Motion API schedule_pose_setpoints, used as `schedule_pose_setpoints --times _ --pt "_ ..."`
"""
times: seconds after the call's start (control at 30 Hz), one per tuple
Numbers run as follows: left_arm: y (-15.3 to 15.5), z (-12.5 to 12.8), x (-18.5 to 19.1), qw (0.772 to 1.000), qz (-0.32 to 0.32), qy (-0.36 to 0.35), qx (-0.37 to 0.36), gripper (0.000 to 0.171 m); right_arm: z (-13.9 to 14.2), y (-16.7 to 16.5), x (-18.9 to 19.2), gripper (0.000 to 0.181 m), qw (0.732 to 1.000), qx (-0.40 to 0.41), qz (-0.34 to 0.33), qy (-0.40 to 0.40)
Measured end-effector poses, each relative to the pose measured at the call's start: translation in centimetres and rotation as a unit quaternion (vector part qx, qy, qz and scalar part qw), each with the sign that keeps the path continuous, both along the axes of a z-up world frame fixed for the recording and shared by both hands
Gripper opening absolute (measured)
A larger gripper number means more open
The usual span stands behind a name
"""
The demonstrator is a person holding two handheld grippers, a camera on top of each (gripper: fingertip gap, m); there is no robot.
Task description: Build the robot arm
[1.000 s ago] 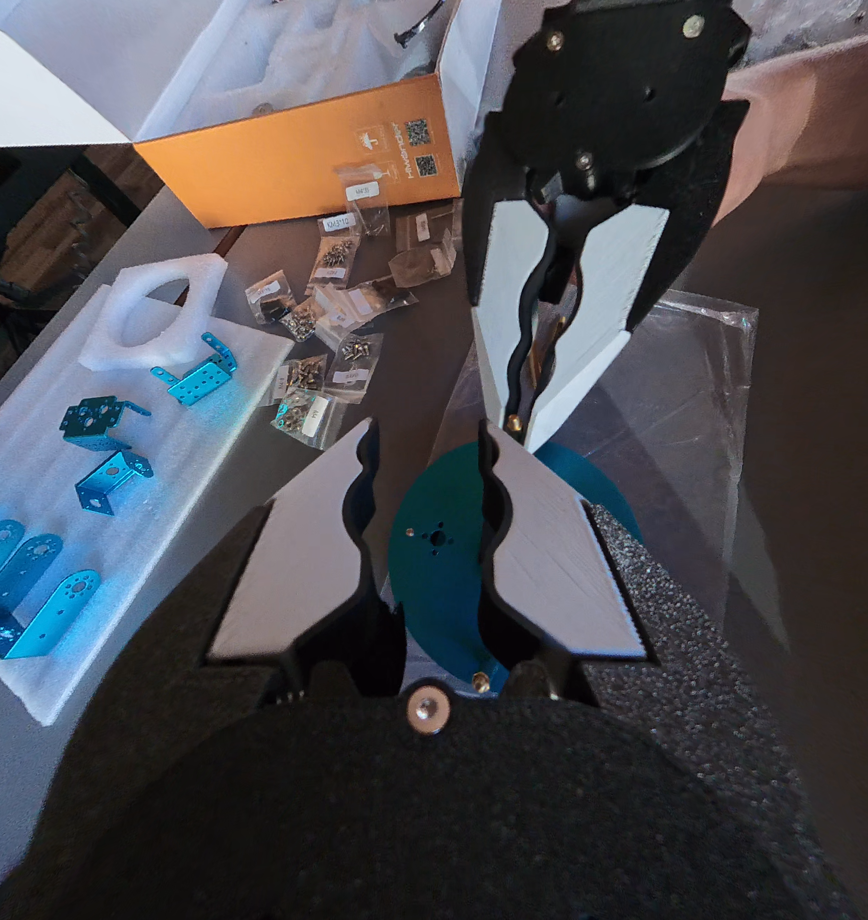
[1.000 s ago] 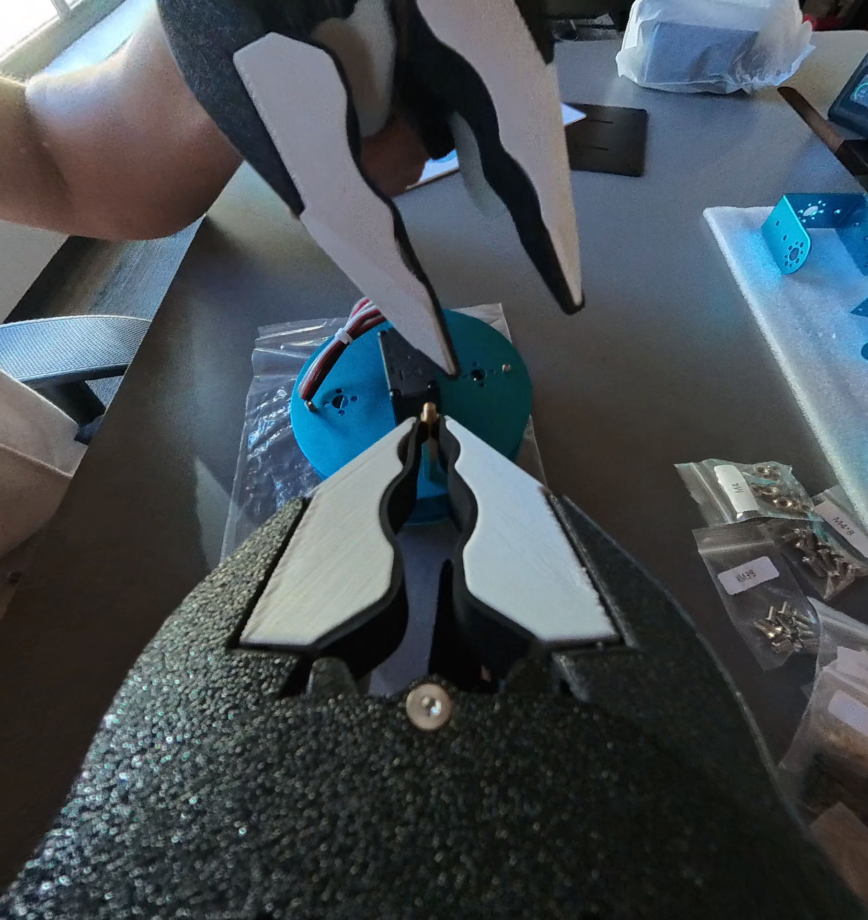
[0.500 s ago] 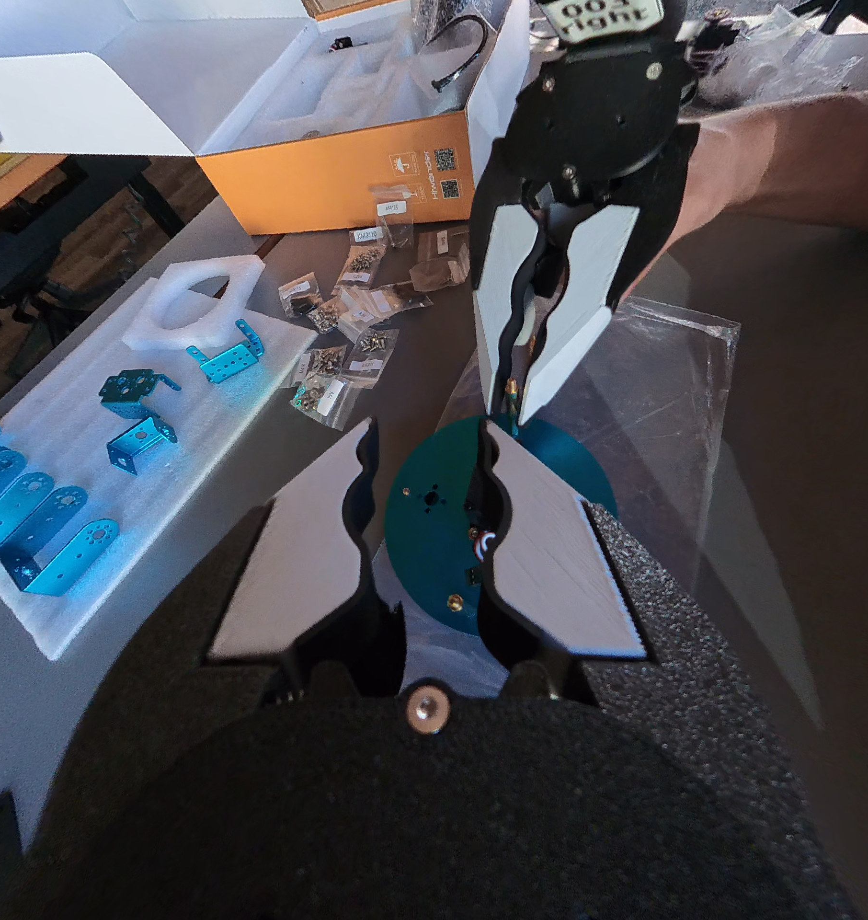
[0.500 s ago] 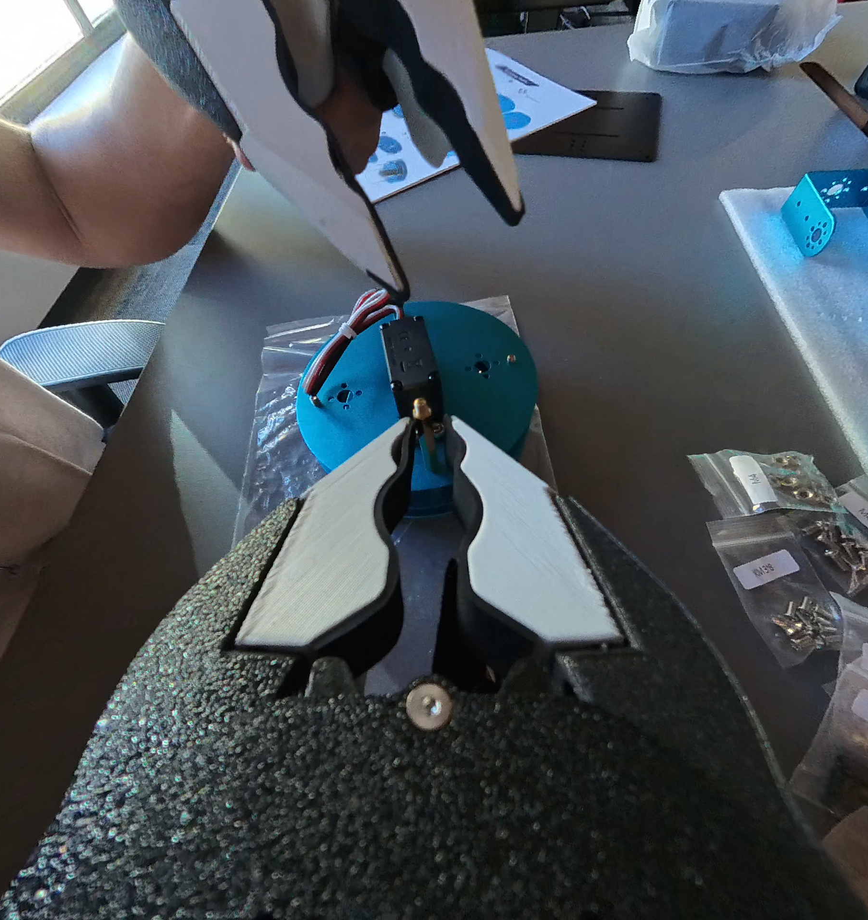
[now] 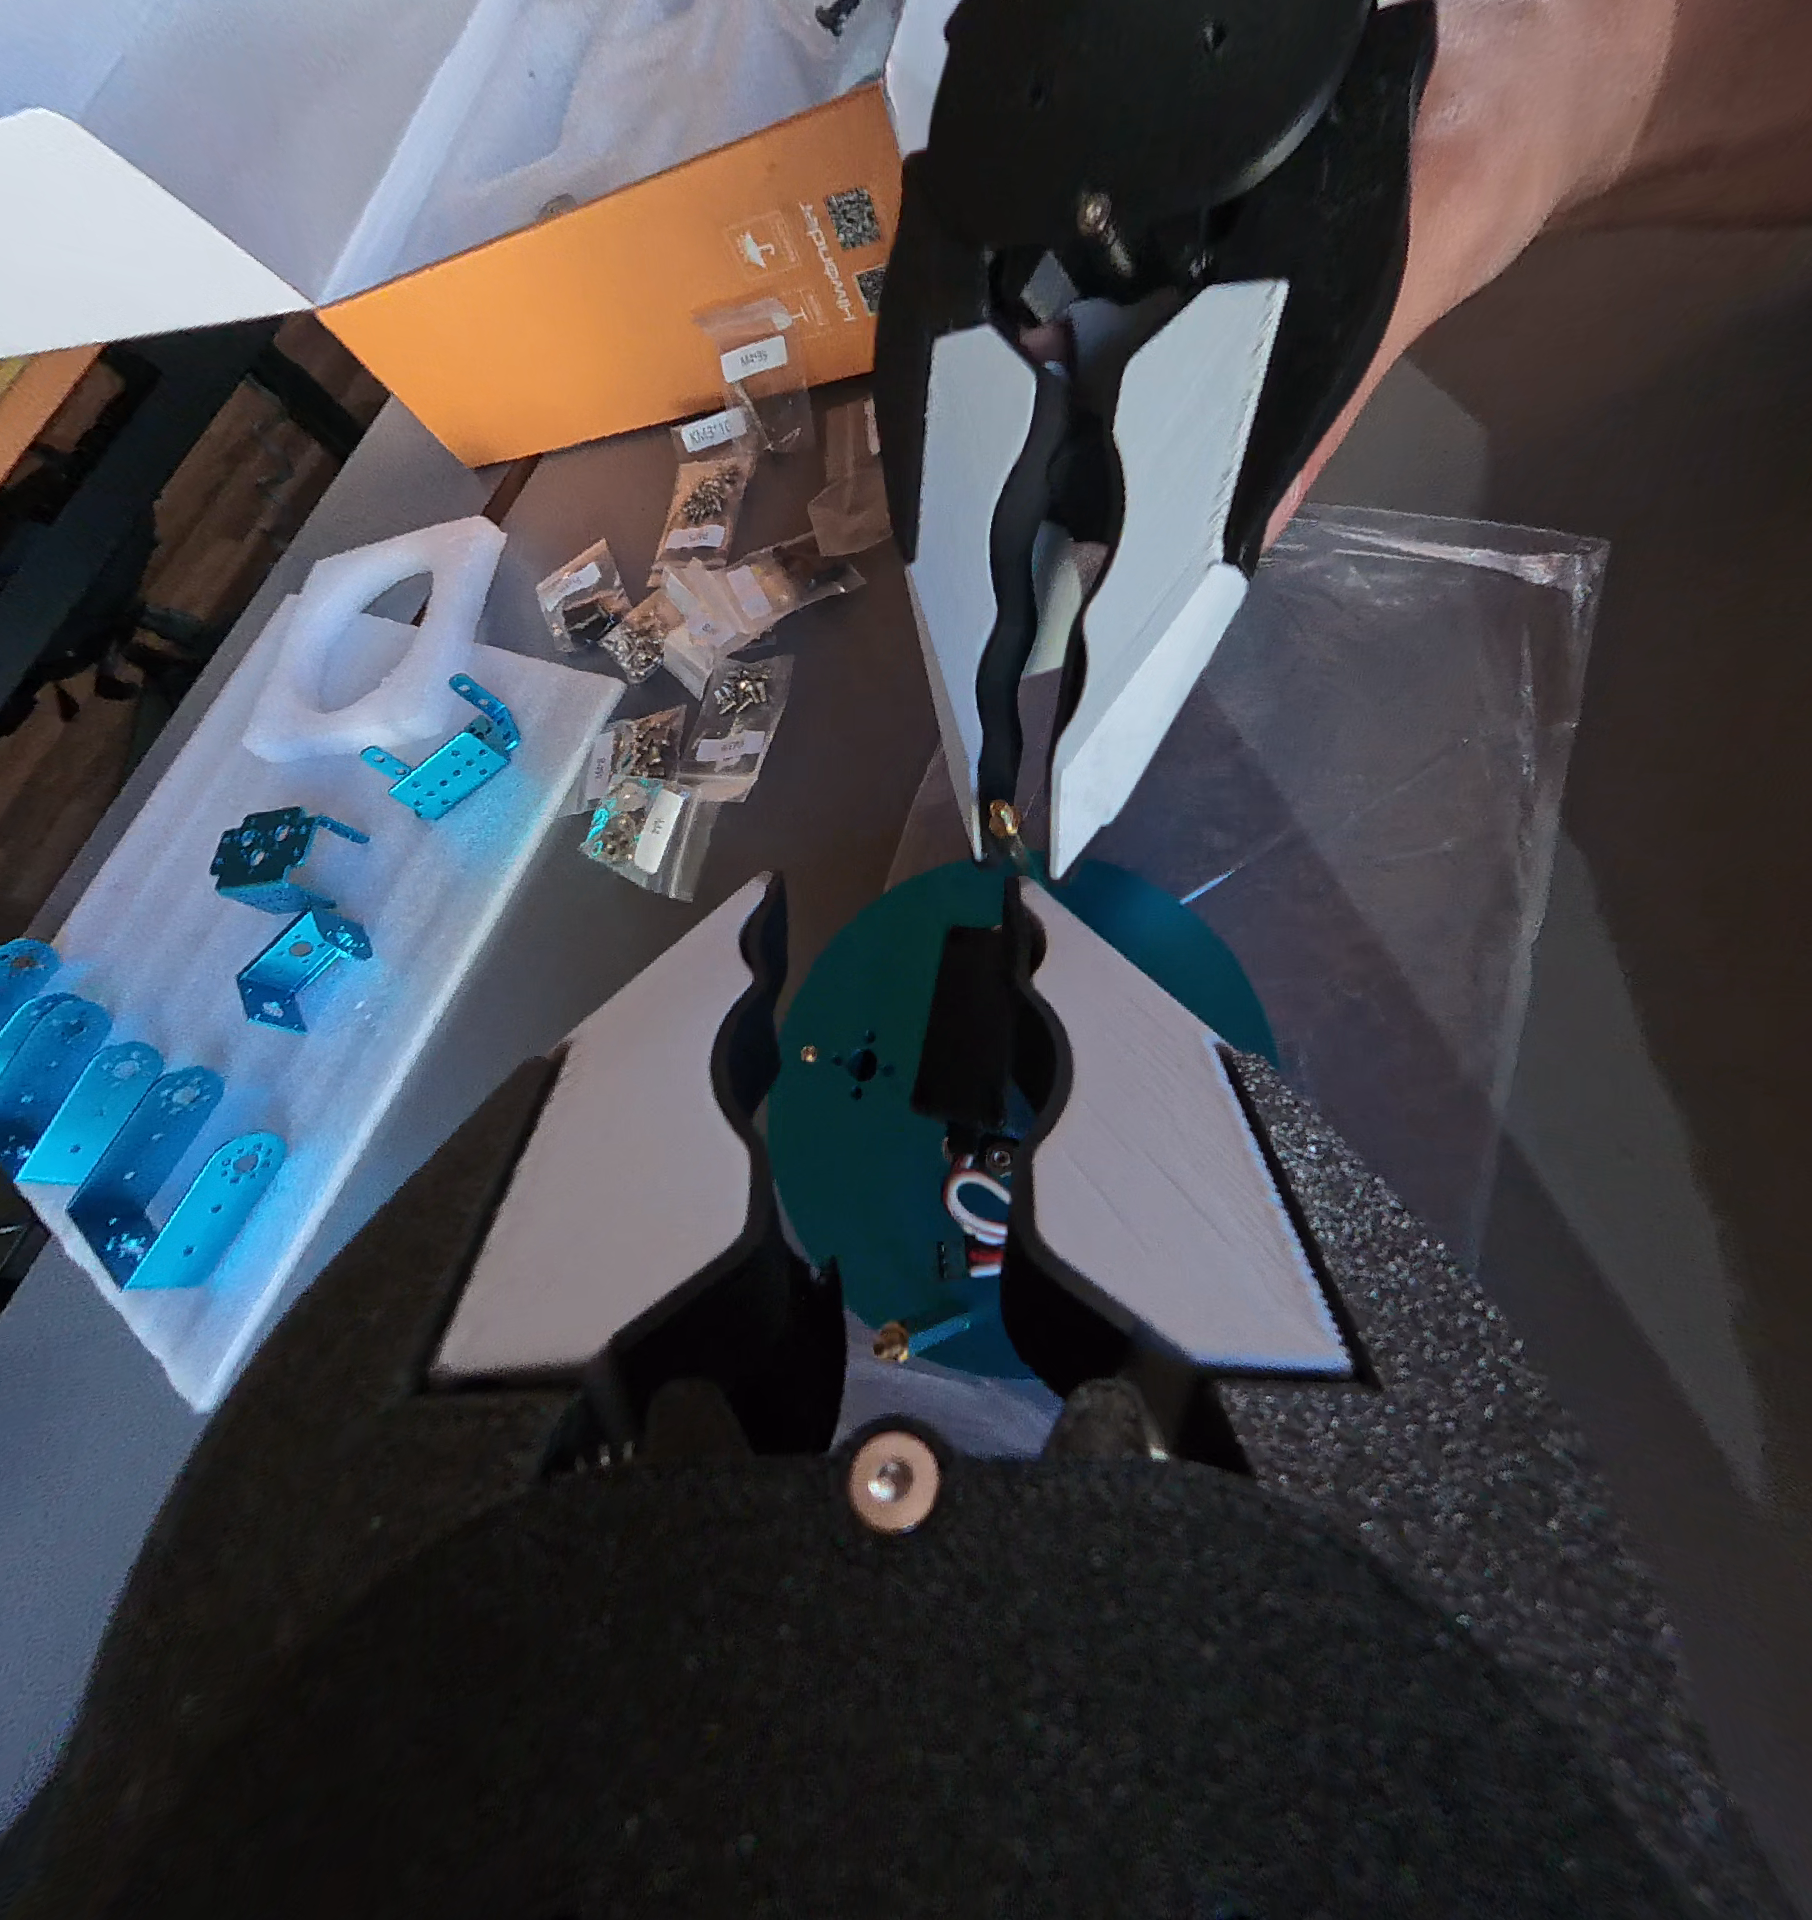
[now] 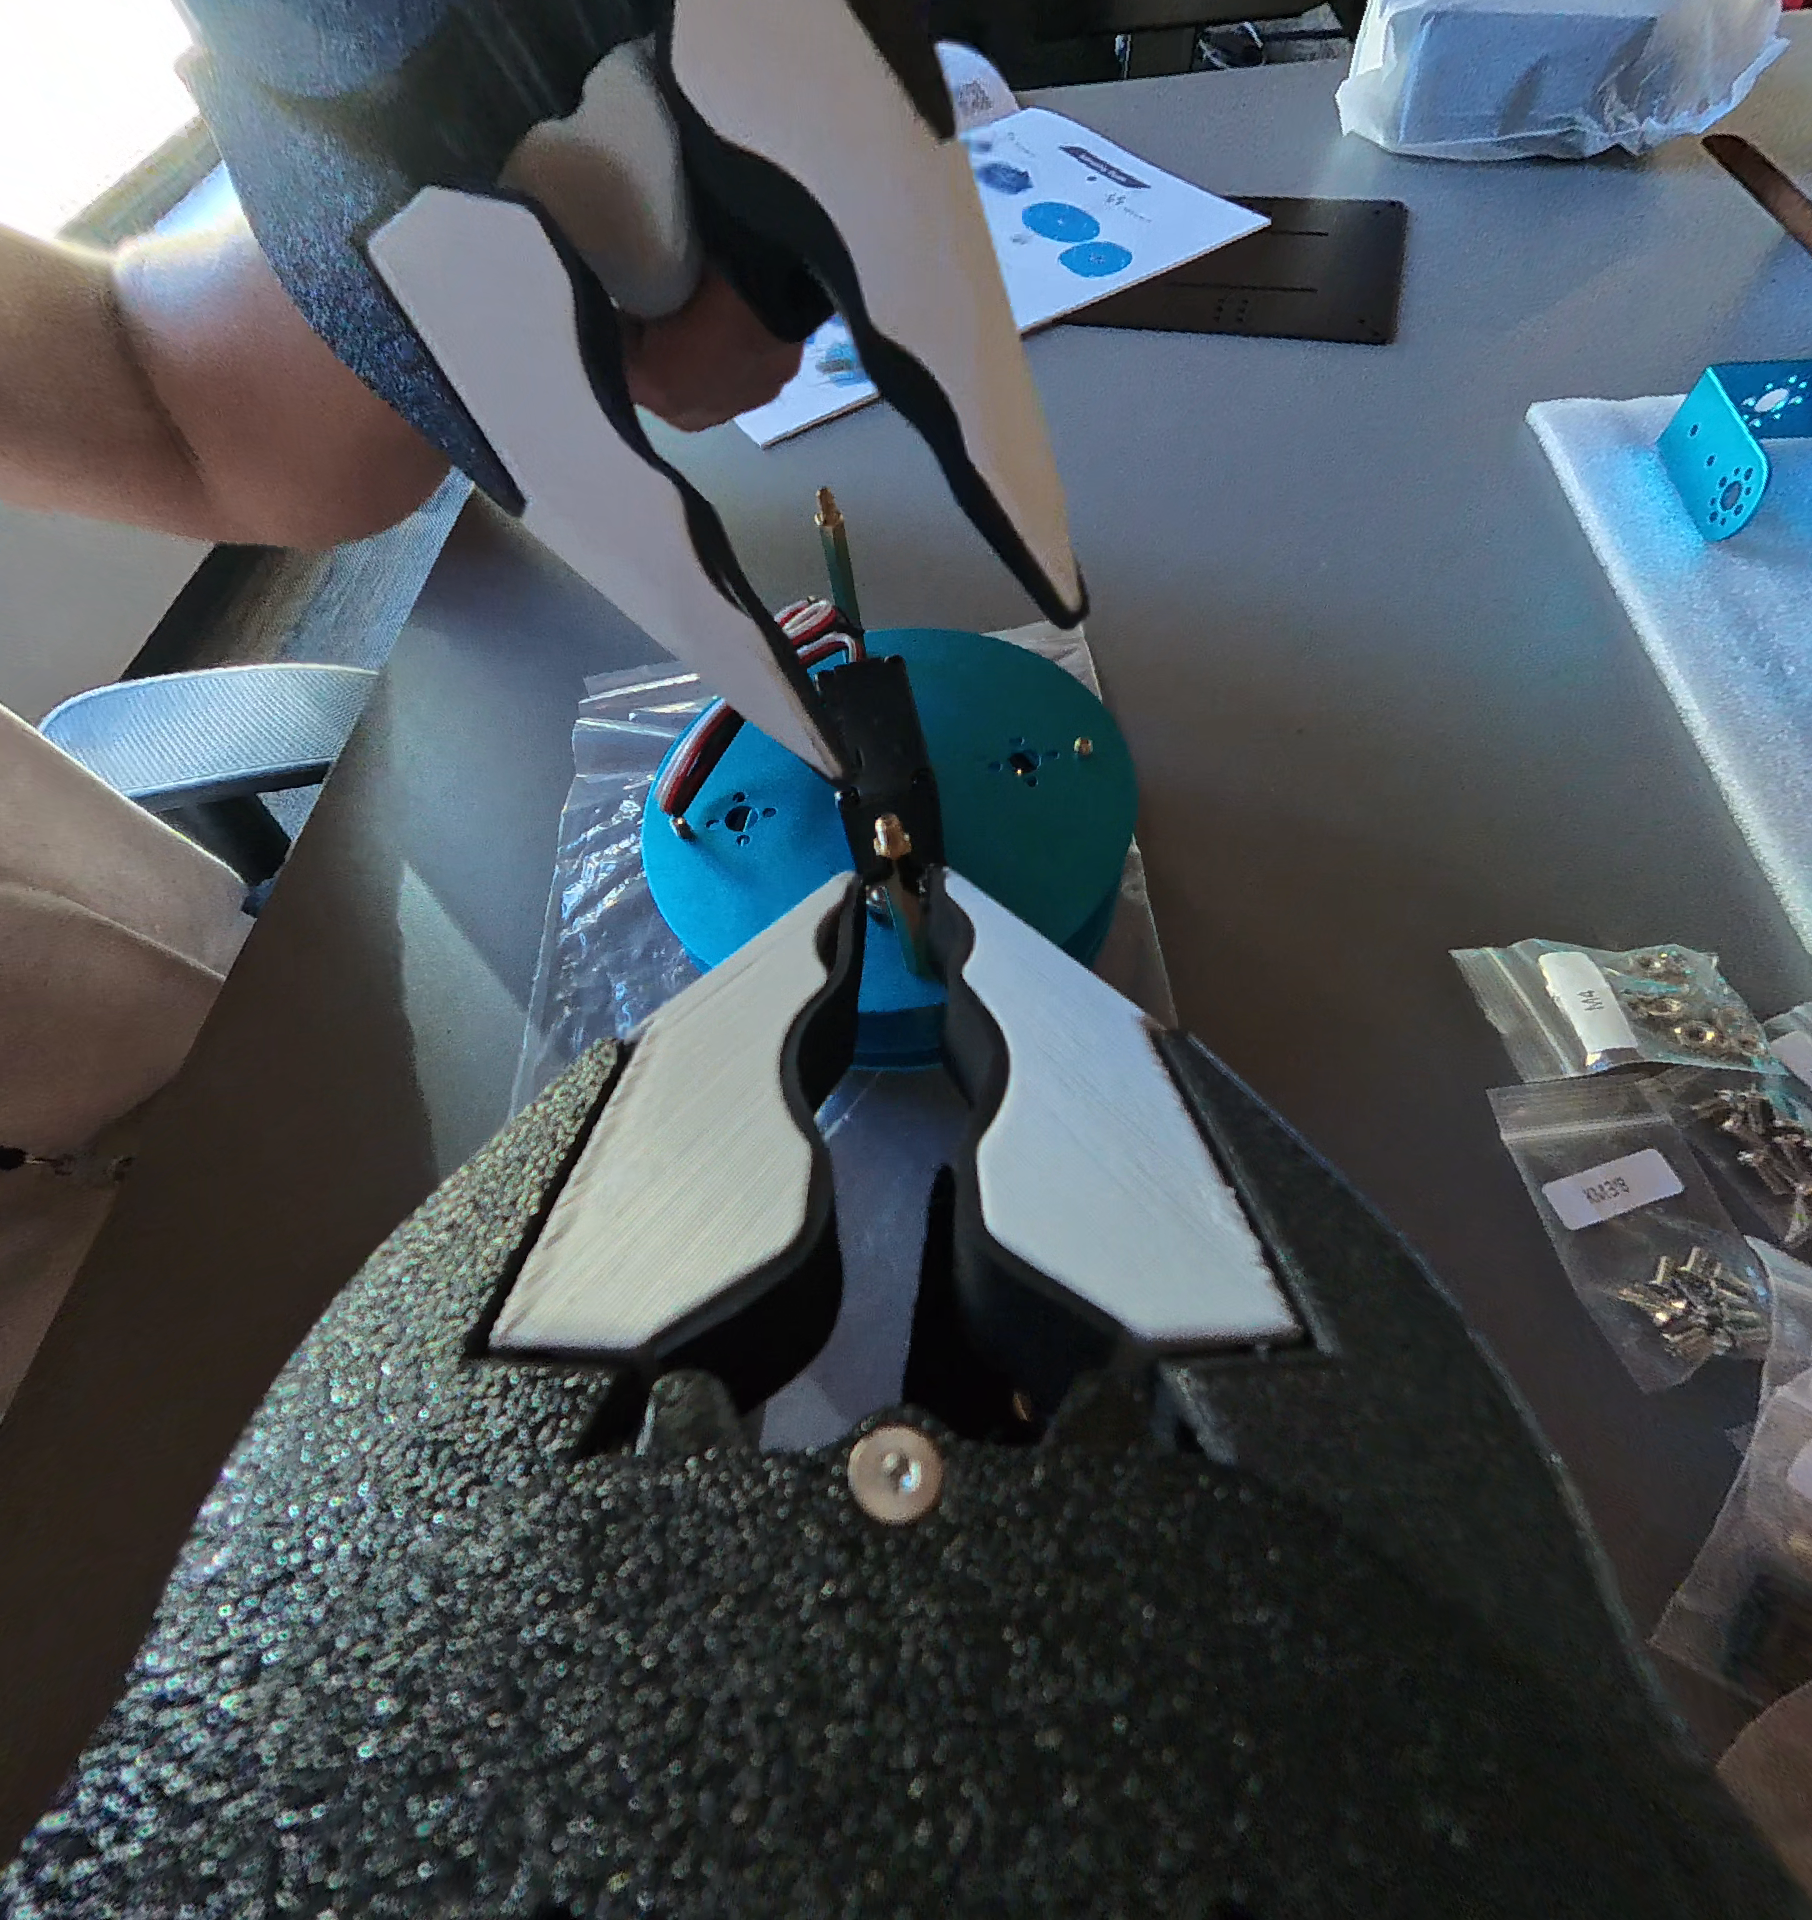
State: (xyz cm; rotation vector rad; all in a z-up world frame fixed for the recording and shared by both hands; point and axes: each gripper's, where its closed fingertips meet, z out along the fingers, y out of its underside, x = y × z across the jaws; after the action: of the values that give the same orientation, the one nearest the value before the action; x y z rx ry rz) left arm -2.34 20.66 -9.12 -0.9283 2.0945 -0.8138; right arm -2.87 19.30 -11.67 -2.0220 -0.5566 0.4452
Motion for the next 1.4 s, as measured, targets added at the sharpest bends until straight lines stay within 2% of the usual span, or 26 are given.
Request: schedule_pose_setpoints --times 0.17,0.33,0.67,0.8,0.93,1.03,1.13,1.23,1.3,1.4 --pt "-0.8 -0.4 0.9 0.999 -0.034 0.026 0.016 0.045 -0.2 -0.2 -0.3 0.018 1.000 0.002 0.011 -0.009" --pt "-1.6 -1.3 1.8 0.997 -0.056 0.050 0.016 0.048 -0.1 -0.4 -1.0 0.036 0.999 0.015 0.032 -0.008" --pt "-0.4 -2.3 1.6 0.995 -0.056 0.071 0.039 0.052 0.0 -1.0 -0.3 0.033 0.999 0.004 0.032 -0.001" --pt "-0.9 -1.9 1.4 0.995 -0.064 0.067 0.031 0.051 -0.1 -0.5 -0.9 0.041 0.999 0.011 0.034 0.003" --pt "-0.4 -2.0 1.7 0.995 -0.059 0.070 0.035 0.051 -1.3 -0.4 -0.2 0.033 0.999 -0.015 0.017 -0.030" --pt "0.8 -0.3 1.0 0.998 -0.042 0.056 -0.001 0.051 0.3 -0.6 1.0 0.033 1.000 -0.007 -0.005 -0.017" --pt "3.8 2.6 -0.4 0.997 0.018 0.020 -0.072 0.045 2.2 0.5 2.1 0.028 0.999 -0.026 -0.035 0.025" --pt "4.6 3.8 -4.0 0.985 0.065 -0.002 -0.162 0.045 0.4 1.4 2.9 0.034 0.995 -0.091 -0.014 -0.024" --pt "4.2 2.8 -6.7 0.971 0.096 -0.020 -0.216 0.045 -1.0 1.9 3.6 0.039 0.992 -0.123 -0.001 -0.018" --pt "3.6 -1.2 -8.9 0.955 0.164 -0.010 -0.247 0.042 -1.3 2.6 2.5 0.037 0.969 -0.194 0.029 0.152"
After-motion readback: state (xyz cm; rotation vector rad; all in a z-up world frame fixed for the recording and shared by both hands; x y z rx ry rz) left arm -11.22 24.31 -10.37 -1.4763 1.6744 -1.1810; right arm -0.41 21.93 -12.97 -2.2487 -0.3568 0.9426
